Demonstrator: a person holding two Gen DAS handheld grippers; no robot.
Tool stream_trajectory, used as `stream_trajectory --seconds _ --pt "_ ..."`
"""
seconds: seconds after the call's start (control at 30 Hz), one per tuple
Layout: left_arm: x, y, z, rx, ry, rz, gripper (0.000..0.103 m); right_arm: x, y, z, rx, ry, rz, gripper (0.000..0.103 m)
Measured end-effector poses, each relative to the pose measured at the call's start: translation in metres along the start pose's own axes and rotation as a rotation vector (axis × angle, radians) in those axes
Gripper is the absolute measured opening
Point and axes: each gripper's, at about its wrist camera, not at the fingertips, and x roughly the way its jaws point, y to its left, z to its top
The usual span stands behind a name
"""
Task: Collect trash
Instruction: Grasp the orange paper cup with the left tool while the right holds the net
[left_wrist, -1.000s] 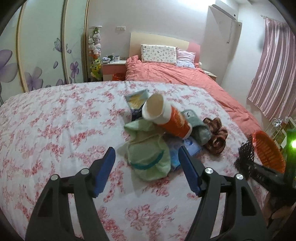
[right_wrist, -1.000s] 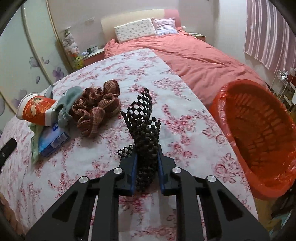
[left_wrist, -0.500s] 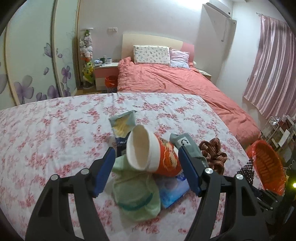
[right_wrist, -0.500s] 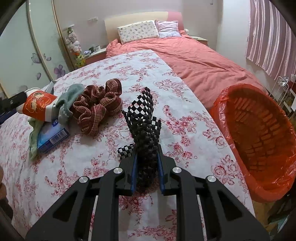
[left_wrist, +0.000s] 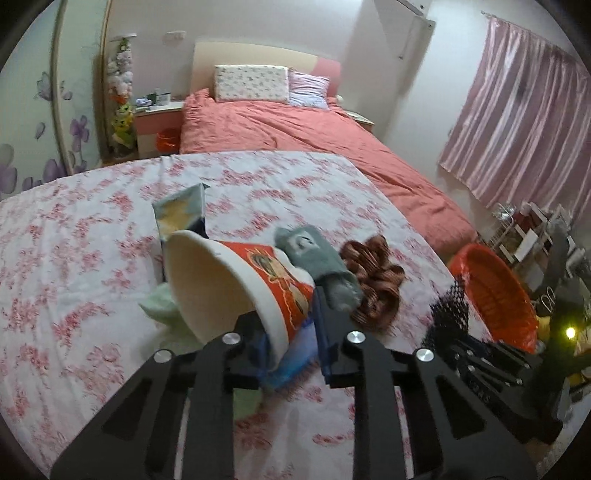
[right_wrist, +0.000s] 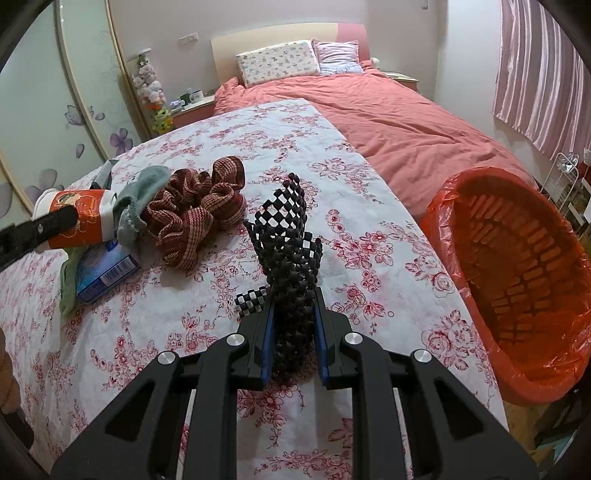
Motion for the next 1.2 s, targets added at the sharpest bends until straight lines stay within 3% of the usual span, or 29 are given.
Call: stream_trajectory --seconds 0.2,0.5,0.77,1.2 --pt "0.006 -0.008 -0.007 0.01 0.013 0.002 0.005 0.0 -0.002 -0.001 -0.003 0.0 0.006 0.018" --pt "-0.014 -0.014 -0.004 0.009 -0.046 0.023 0.005 -0.016 -0.006 -0.002 0.011 -0.012 0.022 0.017" --pt "-0.045 -0.031 -0.002 0.017 -0.091 0.008 0.005 -0.051 -0.012 0.003 0.029 -0.081 0.045 0.017" --pt "-0.075 -0.092 -0.008 0.082 -0.129 -0.089 0.004 -0.108 -0.048 0.0 0.106 -0.205 0.053 0.017"
